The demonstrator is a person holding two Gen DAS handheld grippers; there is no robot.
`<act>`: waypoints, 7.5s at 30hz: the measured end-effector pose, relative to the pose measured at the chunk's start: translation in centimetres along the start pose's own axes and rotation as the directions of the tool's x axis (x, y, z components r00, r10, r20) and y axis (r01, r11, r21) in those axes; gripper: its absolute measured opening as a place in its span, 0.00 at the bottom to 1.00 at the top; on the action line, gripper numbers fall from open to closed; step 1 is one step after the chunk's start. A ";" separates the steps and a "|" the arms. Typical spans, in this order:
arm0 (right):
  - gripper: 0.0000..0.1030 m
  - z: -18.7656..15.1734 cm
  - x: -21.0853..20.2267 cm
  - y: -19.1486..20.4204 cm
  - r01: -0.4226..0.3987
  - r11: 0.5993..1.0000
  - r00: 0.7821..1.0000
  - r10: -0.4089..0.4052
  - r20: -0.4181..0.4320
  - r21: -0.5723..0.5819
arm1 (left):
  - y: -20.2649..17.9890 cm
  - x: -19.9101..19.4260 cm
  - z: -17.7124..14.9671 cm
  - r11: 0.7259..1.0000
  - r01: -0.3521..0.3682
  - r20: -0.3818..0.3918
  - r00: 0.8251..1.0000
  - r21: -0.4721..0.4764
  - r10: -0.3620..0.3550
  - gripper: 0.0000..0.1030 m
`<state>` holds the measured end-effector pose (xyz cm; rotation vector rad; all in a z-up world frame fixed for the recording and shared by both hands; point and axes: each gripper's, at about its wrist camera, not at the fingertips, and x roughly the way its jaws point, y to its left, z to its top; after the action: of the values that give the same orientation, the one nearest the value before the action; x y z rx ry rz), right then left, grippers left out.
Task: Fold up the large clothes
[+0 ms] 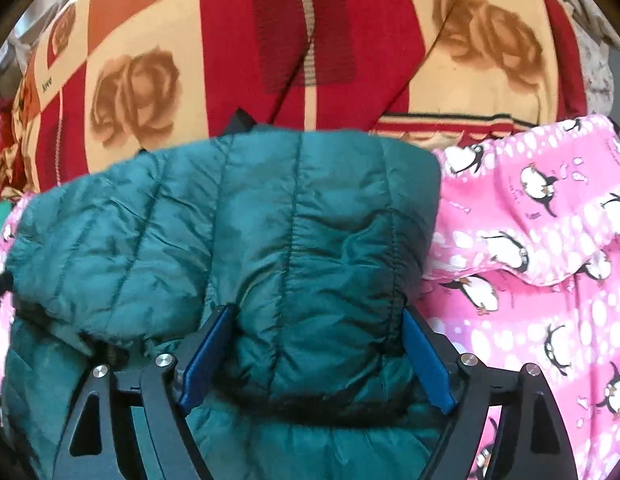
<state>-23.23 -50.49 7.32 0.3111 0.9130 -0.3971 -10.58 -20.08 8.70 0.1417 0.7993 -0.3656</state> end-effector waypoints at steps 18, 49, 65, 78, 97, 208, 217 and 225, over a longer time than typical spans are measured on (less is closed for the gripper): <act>0.79 -10.0 -10.4 -1.9 -0.078 0.997 0.997 0.078 -0.011 -0.020 | 3.5 -8.1 -7.9 0.999 -0.021 0.009 1.000 0.047 0.020 0.86; 0.80 -18.0 -14.5 0.5 -0.099 0.994 0.994 0.097 -0.049 -0.043 | 5.0 -14.1 -12.8 0.998 -0.038 0.041 0.999 0.052 0.035 0.86; 0.80 -20.5 -15.1 1.5 -0.127 0.990 0.989 0.122 -0.084 -0.060 | 5.9 -15.7 -15.0 0.998 -0.045 0.024 0.999 0.038 0.045 0.86; 0.80 -22.0 -15.5 1.1 -0.124 0.991 0.988 0.119 -0.100 -0.049 | 6.3 -15.9 -16.2 0.998 -0.046 0.006 0.999 0.037 0.046 0.86; 0.80 -22.7 -15.5 0.6 -0.122 0.992 0.987 0.117 -0.114 -0.039 | 7.1 -14.9 -17.4 0.999 -0.034 -0.059 0.998 0.010 0.034 0.86; 0.30 -24.7 -14.5 -4.7 -0.356 0.934 0.922 0.354 -0.155 0.020 | 9.1 -11.4 -21.1 0.965 0.241 -0.297 0.918 -0.104 -0.262 0.35; 0.24 -21.5 -18.6 -4.7 -0.377 0.926 0.926 0.377 -0.009 -0.020 | 9.5 -15.5 -18.0 0.953 0.291 -0.156 0.941 -0.089 -0.301 0.11; 0.24 -18.6 -19.9 -4.9 -0.372 0.928 0.926 0.372 0.068 -0.020 | 10.0 -17.4 -14.3 0.941 0.313 -0.042 0.946 -0.128 -0.320 0.11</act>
<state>-49.36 -42.97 12.36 0.4529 0.7645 -0.0530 -27.58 -2.40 11.20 -0.0908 0.9054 -0.6187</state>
